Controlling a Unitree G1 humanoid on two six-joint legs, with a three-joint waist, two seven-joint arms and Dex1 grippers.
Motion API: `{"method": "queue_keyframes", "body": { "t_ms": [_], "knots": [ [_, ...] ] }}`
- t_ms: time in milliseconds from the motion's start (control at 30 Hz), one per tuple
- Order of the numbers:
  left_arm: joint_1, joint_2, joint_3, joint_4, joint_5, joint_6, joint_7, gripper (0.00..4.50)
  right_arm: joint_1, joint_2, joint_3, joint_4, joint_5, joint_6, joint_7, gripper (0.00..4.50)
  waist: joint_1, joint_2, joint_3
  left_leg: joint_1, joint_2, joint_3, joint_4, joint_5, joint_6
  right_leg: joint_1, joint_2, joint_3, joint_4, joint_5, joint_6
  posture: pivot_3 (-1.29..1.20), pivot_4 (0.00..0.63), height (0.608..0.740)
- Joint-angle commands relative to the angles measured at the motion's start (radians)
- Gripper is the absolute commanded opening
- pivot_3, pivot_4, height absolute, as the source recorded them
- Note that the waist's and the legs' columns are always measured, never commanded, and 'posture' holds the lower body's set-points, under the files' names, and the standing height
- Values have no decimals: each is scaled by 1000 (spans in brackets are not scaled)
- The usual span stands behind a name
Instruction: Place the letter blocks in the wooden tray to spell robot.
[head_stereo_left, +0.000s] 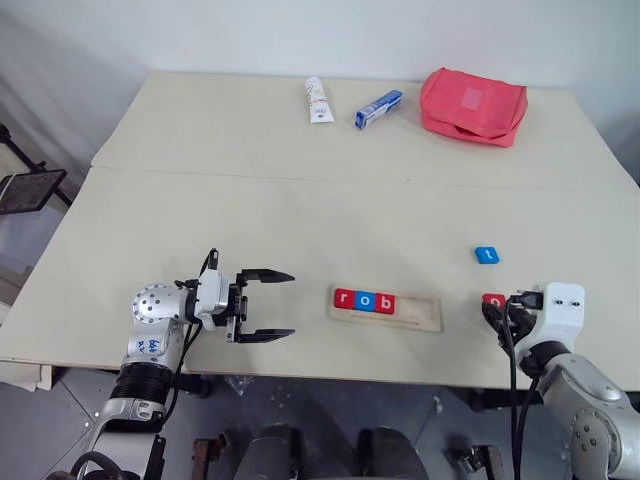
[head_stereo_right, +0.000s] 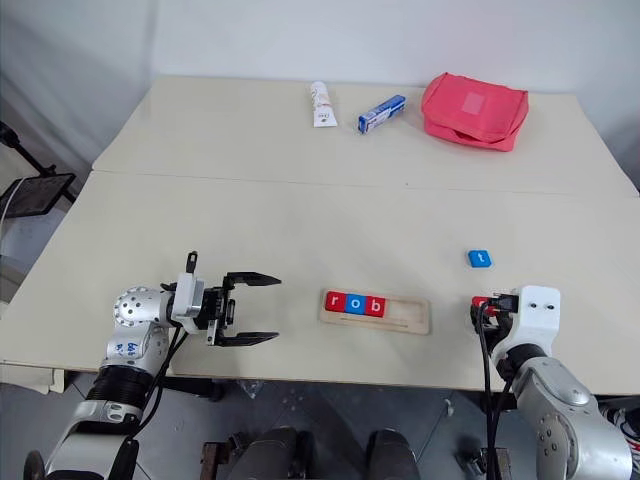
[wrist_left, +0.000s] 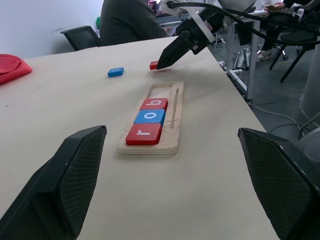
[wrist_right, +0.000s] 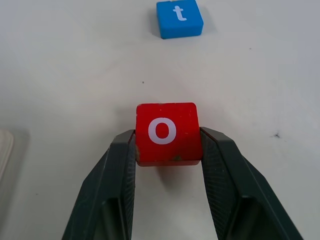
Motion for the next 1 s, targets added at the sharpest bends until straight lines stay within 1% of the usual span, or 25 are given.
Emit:
{"method": "queue_keyframes", "body": {
  "t_ms": [33,100,200,267,300,333,400,433,500,567,667,767,867,967,1000],
  "knots": [
    [9,2,-1,-39,-8,6,9,4500,6,3,-8,-9,11,-47,14,1450,0,0,0,0,0,0,0,0,0,0,0,0,0,0,0,0,150,740],
    [14,1,-1,-48,-8,9,13,4500,12,1,-5,1,10,-66,25,2195,1,0,0,0,0,0,0,0,0,0,0,0,0,0,0,0,150,740],
    [23,2,-1,-63,-10,15,20,4500,30,-12,-2,-5,15,-78,48,3146,1,0,0,0,0,0,0,0,0,0,0,1,0,0,0,0,150,740],
    [29,2,-1,-72,-11,19,24,4500,46,-33,-7,-18,30,-81,81,3803,1,0,0,0,0,0,0,0,0,0,0,1,0,0,0,0,150,740],
    [33,3,-1,-78,-11,21,26,4500,52,-44,-11,-25,38,-82,96,4212,1,0,0,0,0,0,0,0,0,0,0,2,0,0,0,0,150,740],
    [35,2,0,-81,-11,23,28,4500,57,-58,-15,-31,46,-83,113,4483,1,0,0,0,0,0,0,0,0,0,0,2,0,0,0,0,150,740],
    [40,1,-1,-87,-10,26,32,4500,68,-98,-21,-40,70,-87,165,4483,1,0,0,0,0,0,0,0,0,0,0,2,0,0,0,0,150,740],
    [44,1,-2,-93,-10,27,35,4500,84,-150,-17,-44,76,-93,220,4483,1,0,0,0,0,0,0,0,0,0,0,2,0,0,0,0,150,740],
    [48,-2,-5,-96,-9,27,38,4500,123,-320,7,-26,58,-141,393,4483,2,0,0,0,0,0,0,0,0,0,0,2,-1,0,0,0,150,740],
    [47,-6,-6,-95,-9,26,43,4500,120,-480,25,38,40,-194,538,4483,2,0,0,0,-1,1,1,-1,2,1,0,3,-3,0,0,0,150,740],
    [53,-9,-9,-103,-8,25,50,4500,78,-646,76,167,0,-301,699,4483,2,-1,1,0,0,1,2,-1,2,4,1,2,-6,0,0,0,150,740],
    [59,-10,-11,-112,-9,26,57,4500,9,-739,141,289,-42,-394,804,4483,2,-1,1,0,1,1,2,-1,2,4,1,2,-6,0,0,0,150,740],
    [73,-8,-10,-126,-10,25,68,4500,-140,-823,285,494,-148,-546,934,4483,0,-1,1,0,0,2,2,-1,2,4,0,1,-6,0,0,0,150,740],
    [87,-5,-8,-140,-10,24,77,4500,-251,-834,376,633,-211,-644,1000,4483,0,-1,1,0,1,2,3,-1,2,4,-1,0,-6,0,0,0,150,740],
    [99,-1,-6,-152,-11,25,84,4500,-314,-820,417,699,-239,-668,1021,4483,0,-1,1,0,1,1,3,-1,2,4,-1,-1,-6,0,0,0,150,740]
  ]
}}
